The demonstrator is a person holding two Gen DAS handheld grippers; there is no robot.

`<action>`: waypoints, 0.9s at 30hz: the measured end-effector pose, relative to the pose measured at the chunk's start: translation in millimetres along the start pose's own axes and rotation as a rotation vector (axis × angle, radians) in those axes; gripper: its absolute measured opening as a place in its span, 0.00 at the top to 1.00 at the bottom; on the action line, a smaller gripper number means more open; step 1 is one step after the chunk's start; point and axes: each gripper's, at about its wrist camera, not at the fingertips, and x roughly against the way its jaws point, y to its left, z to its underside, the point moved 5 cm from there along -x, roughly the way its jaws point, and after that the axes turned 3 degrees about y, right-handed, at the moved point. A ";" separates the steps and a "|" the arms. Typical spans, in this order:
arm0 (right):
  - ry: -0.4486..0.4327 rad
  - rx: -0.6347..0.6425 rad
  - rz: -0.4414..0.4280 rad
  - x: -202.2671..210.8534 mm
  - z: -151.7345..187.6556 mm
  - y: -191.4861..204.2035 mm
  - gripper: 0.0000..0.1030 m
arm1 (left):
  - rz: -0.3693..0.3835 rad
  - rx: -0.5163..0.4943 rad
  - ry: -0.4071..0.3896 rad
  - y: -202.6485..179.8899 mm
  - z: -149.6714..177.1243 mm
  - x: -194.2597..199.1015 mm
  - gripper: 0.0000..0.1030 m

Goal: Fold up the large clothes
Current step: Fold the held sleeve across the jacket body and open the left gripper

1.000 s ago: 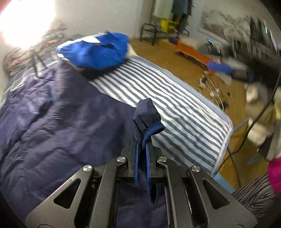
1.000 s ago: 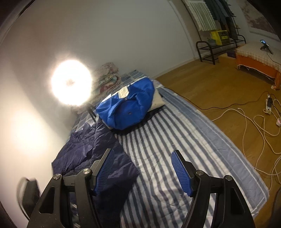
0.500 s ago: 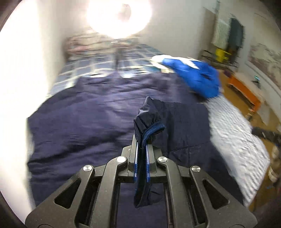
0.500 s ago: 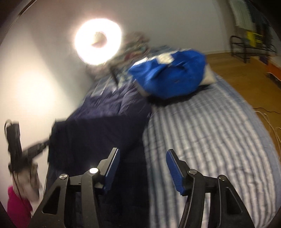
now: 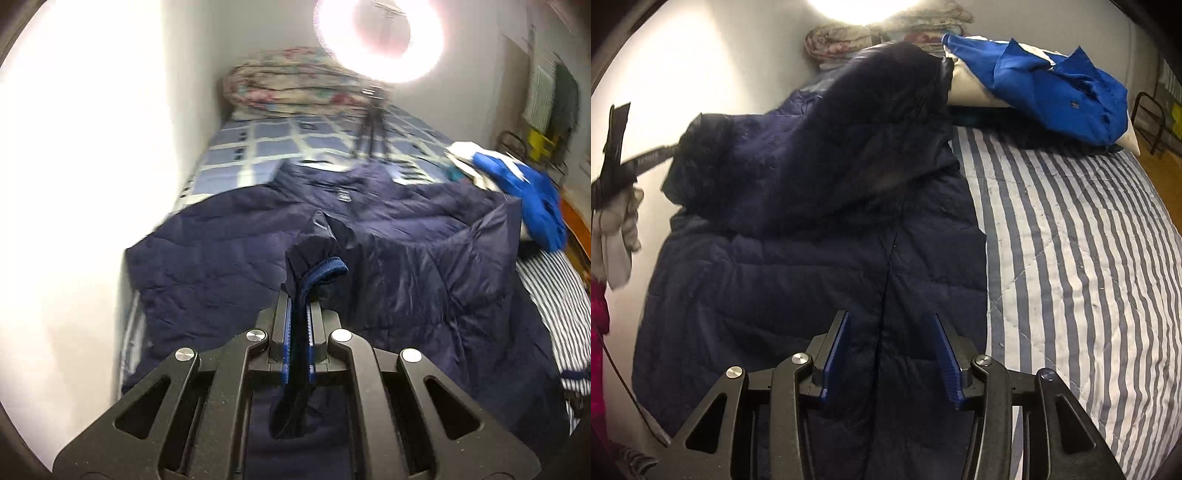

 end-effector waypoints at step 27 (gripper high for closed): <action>0.036 0.018 0.091 -37.1 -6.7 -2.7 0.53 | -0.302 0.075 0.114 91.4 1.9 -125.0 0.45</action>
